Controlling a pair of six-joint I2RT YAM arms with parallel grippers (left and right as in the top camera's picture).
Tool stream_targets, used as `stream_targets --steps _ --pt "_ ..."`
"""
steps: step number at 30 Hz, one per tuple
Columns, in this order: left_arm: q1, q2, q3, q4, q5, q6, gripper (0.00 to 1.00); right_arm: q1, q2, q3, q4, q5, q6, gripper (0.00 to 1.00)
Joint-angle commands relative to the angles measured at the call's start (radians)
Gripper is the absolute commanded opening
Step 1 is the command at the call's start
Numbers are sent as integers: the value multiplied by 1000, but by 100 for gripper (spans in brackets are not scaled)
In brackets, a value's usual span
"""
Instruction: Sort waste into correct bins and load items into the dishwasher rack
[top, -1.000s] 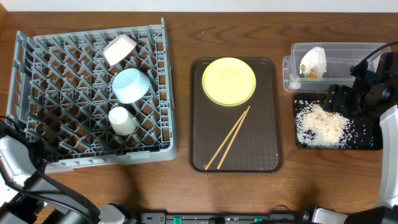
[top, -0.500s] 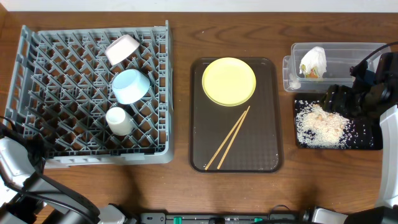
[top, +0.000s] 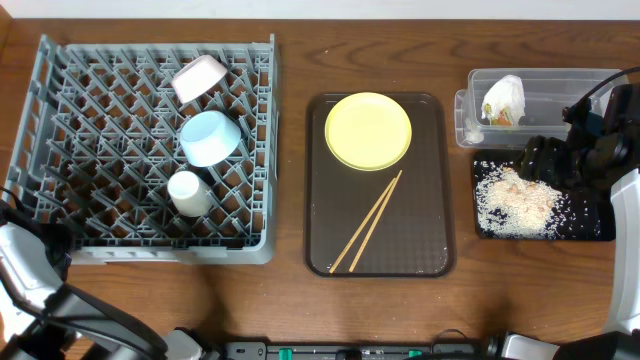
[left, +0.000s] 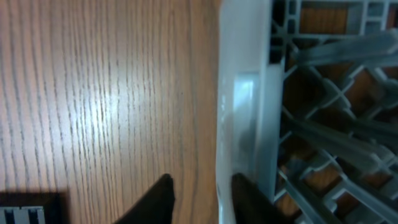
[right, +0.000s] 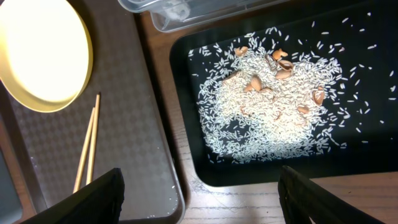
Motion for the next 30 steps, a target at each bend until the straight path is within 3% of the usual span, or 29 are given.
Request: stream_targets --steps 1,7,13,17,23,30 --pt "-12 -53 6 5 44 19 41 -3 -3 14 -2 -8 -2 77" --pt "-50 -132 6 -10 43 49 45 -3 -3 14 -1 -8 -2 80" --pt "-190 -185 6 -21 44 91 45 -3 -3 14 -1 -8 -2 80" --pt "-356 -195 6 -15 44 163 47 -3 -3 14 -1 -8 -2 80" --pt "-665 -195 17 -12 44 338 58 -3 -3 14 1 -4 -2 82" --pt "-1032 -195 40 7 117 506 60 -3 -3 14 2 -3 -2 82"
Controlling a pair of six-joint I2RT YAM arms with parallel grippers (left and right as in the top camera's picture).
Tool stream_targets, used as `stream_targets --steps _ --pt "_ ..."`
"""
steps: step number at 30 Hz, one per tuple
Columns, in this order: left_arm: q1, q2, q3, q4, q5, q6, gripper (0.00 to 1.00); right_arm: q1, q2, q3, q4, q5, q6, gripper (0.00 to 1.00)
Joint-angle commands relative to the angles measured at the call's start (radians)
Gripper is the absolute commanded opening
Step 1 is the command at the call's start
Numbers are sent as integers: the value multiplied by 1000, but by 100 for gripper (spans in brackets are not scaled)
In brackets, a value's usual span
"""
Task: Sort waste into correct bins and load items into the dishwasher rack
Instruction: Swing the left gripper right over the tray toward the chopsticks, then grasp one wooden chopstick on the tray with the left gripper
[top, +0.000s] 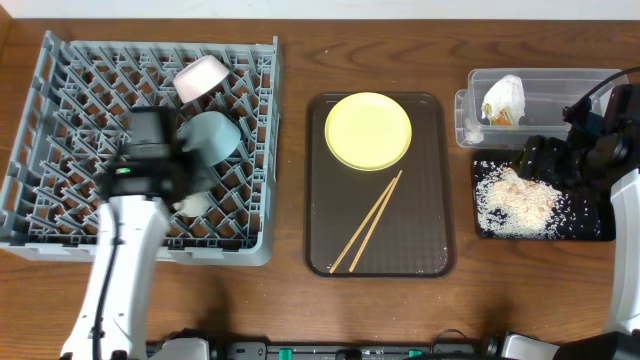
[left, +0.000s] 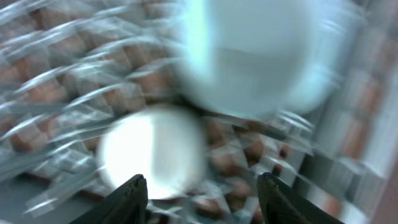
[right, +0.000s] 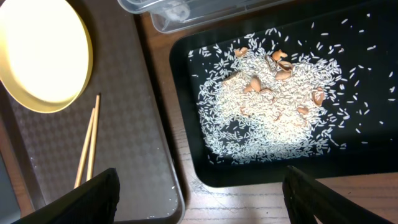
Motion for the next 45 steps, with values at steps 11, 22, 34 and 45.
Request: stream_targets --steps 11,22,34,45 --pt "-475 37 35 106 73 159 66 -3 -3 14 -1 -1 -1 83" --pt "-619 279 35 176 182 178 67 -3 -3 14 -6 -1 -1 84" --pt "-692 420 35 182 181 177 71 -3 -3 14 -7 -1 -1 85" --pt "-705 460 34 209 174 196 70 -3 -3 14 -8 -1 -1 85"
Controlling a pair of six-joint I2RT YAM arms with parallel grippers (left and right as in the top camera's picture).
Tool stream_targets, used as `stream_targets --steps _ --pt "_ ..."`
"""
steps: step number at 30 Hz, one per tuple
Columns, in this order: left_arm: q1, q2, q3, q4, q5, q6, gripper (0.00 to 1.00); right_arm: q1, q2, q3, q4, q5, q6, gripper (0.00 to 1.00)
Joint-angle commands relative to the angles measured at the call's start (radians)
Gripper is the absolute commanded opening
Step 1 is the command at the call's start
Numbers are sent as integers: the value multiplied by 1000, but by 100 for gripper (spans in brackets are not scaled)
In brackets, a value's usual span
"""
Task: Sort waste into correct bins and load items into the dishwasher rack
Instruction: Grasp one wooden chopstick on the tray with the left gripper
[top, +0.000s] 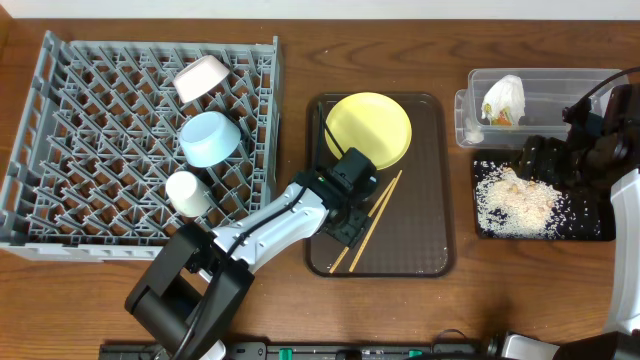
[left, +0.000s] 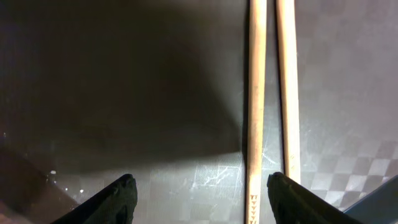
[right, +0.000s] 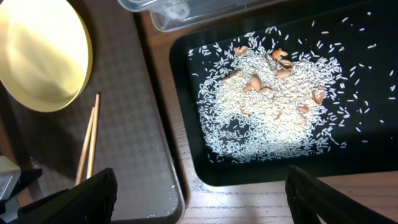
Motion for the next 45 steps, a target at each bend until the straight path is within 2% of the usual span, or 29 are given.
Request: stream_targets --steps 1,16,24,27,33,45 --pt "-2 13 18 3 2 27 70 -3 -3 14 -4 -2 -2 85" --pt "-35 22 11 76 2 45 69 -3 -3 14 -13 -1 -2 84" --pt "-38 105 11 87 2 45 69 -3 -3 14 -13 -2 -2 85" --pt "-38 143 11 98 2 44 59 -3 -3 14 -13 -2 -2 85" --pt "-38 154 11 118 2 40 31 -3 -3 14 -14 -1 -2 85" --pt "-37 129 13 107 2 40 10 -3 -3 14 -14 -1 -2 85"
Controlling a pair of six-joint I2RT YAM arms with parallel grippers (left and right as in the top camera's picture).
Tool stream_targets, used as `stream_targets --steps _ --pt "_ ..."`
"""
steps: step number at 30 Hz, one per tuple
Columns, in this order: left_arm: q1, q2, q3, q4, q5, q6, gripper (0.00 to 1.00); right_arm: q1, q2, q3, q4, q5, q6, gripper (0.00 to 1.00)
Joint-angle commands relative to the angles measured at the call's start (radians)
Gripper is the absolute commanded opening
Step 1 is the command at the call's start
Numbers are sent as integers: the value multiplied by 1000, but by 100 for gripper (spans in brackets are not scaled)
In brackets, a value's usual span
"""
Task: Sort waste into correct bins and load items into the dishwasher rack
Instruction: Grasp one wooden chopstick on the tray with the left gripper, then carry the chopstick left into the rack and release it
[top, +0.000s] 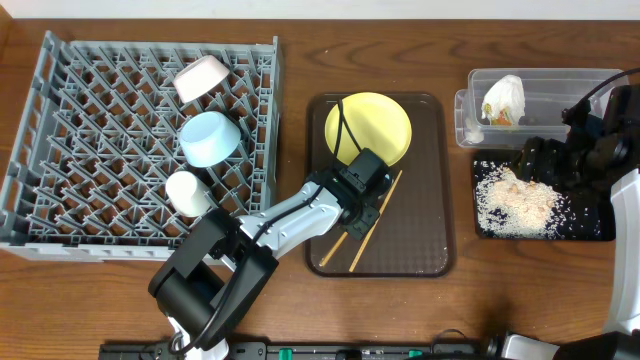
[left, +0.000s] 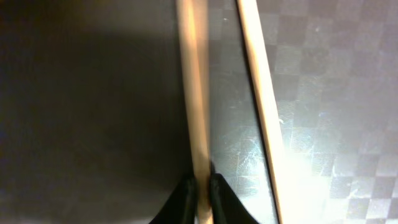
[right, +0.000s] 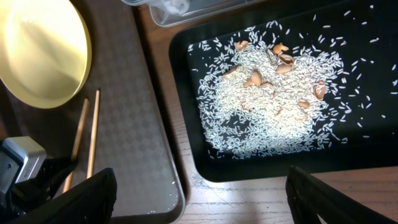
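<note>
Two wooden chopsticks lie on the brown tray (top: 430, 250) below the yellow plate (top: 368, 130). My left gripper (left: 200, 186) is shut on the left chopstick (left: 193, 93); the other chopstick (left: 258, 106) lies free just to its right. In the overhead view the left gripper (top: 362, 205) sits mid-tray. My right gripper (right: 199, 199) stands open above the near edge of the black tray of rice and shells (right: 280, 93), holding nothing.
The grey dish rack (top: 60, 150) at the left holds a pink bowl (top: 200, 77), a blue bowl (top: 210, 138) and a white cup (top: 188, 192). A clear bin (top: 590, 85) at the back right holds crumpled paper (top: 503, 100).
My left gripper was open just above the two chopsticks; now it is shut on the left one. The pair has spread slightly apart. The right arm has not moved.
My left gripper was at the rack's near left corner. Then it was open over the white cup and blue bowl in the rack. Then it hung open over the chopsticks on the tray, and now it grips one. The right gripper stayed open over the rice tray.
</note>
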Motion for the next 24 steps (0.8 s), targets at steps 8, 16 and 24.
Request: stream_targets --steps 8,16,24 --pt "-2 -34 -19 -52 14 -2 6 -3 -3 14 -1 -1 -2 85" --pt "-2 -159 -19 -139 -41 -10 6 -3 -3 14 -1 -1 -9 85" --pt "64 -309 -18 -148 -99 -41 6 -3 -3 14 -2 -1 -9 85"
